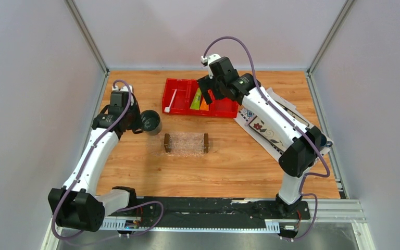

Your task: Prepare toiletry sets of a toothbrush and toothpaste on the tray

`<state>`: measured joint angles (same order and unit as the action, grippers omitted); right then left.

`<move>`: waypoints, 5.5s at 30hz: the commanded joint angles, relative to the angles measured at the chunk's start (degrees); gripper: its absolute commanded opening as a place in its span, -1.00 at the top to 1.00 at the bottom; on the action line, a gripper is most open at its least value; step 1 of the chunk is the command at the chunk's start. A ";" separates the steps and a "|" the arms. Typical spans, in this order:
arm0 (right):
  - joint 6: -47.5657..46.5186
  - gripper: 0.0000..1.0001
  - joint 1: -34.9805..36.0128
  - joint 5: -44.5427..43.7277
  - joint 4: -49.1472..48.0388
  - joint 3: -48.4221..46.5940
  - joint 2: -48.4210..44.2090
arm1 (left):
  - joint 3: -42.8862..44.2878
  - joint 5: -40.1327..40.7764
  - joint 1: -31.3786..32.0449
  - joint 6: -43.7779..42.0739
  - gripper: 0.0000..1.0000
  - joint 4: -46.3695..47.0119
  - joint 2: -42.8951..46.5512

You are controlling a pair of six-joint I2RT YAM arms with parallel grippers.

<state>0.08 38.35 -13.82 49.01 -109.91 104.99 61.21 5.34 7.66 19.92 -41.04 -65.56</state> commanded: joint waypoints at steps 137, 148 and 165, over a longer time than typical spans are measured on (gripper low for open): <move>-6.40 -0.96 -4.07 0.47 -5.16 12.09 -9.36 | -9.00 -0.60 -1.86 12.86 0.78 2.10 -8.27; -6.23 -0.97 -4.07 0.73 -5.07 11.65 -8.66 | -8.91 -1.56 -1.86 12.33 0.74 1.13 -6.07; -6.23 -0.96 -4.07 0.90 -5.07 11.65 -8.57 | -9.53 -1.39 -1.86 11.54 0.65 2.10 -6.86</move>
<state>-6.09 34.41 -13.34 46.35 -97.32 96.36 51.27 4.95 5.96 31.90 -41.15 -73.69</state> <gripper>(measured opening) 0.983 0.174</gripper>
